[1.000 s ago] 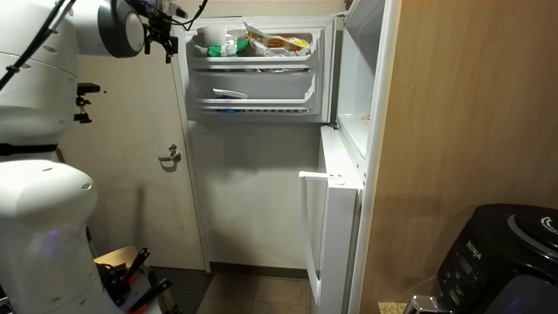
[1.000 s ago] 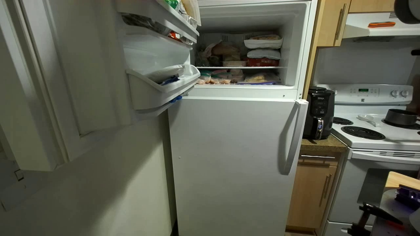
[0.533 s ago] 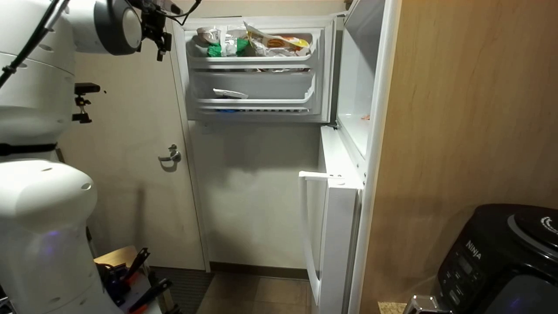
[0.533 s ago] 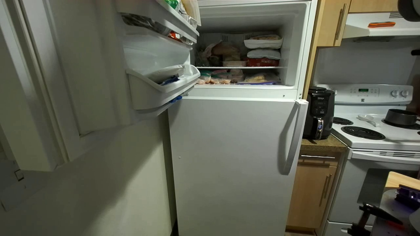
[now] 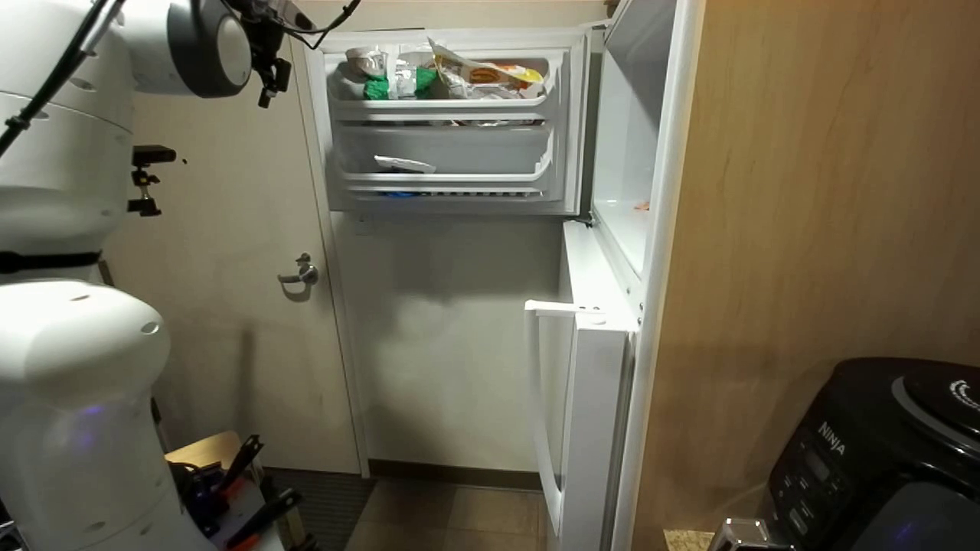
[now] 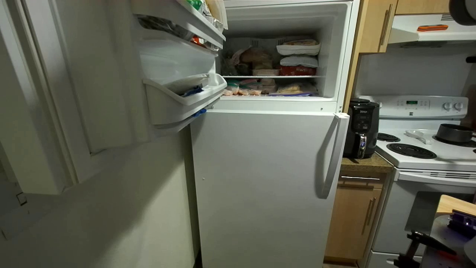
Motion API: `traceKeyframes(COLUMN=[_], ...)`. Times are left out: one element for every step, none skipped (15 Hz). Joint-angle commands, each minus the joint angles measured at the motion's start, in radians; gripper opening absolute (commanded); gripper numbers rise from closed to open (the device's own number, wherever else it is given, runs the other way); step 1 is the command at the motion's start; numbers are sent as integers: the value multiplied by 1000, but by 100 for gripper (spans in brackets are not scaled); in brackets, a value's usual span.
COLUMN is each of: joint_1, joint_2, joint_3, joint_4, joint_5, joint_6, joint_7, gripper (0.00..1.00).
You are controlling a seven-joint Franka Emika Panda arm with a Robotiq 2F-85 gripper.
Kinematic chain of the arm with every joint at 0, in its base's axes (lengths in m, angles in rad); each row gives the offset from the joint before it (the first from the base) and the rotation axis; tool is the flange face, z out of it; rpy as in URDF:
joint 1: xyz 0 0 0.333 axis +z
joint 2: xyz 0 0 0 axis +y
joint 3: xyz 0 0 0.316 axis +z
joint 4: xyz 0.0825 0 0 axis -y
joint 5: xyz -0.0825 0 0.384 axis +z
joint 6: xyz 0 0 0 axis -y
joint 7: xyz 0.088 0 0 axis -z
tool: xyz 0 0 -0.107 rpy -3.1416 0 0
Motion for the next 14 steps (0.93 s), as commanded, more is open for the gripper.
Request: traceKeyframes(joint_1=[-21, -24, -26, -26, -27, -27, -27, -24, -19, -15, -15, -15, -15, -15], joint_2=[3, 6, 9, 11, 14, 16, 17, 18, 21, 10, 10, 10, 10, 10], joint_3=[8, 10, 11, 10, 9, 7, 5, 2, -2, -2, -3, -4, -5, -5], joint_4=[-2, -1, 1, 3, 7, 11, 14, 19, 24, 0, 0, 0, 0, 0], joint_5=[73, 95, 115, 128, 143, 149, 152, 144, 129, 120, 120, 120, 120, 120], joint_6=[-42, -51, -65, -80, -94, -108, -114, -114, -118, -87, -88, -89, -89, -90], joint_7=[30, 33, 36, 39, 42, 43, 40, 35, 36, 5, 5, 5, 5, 5], gripper=[100, 100, 100, 100, 100, 100, 100, 100, 100, 100, 100, 100, 100, 100])
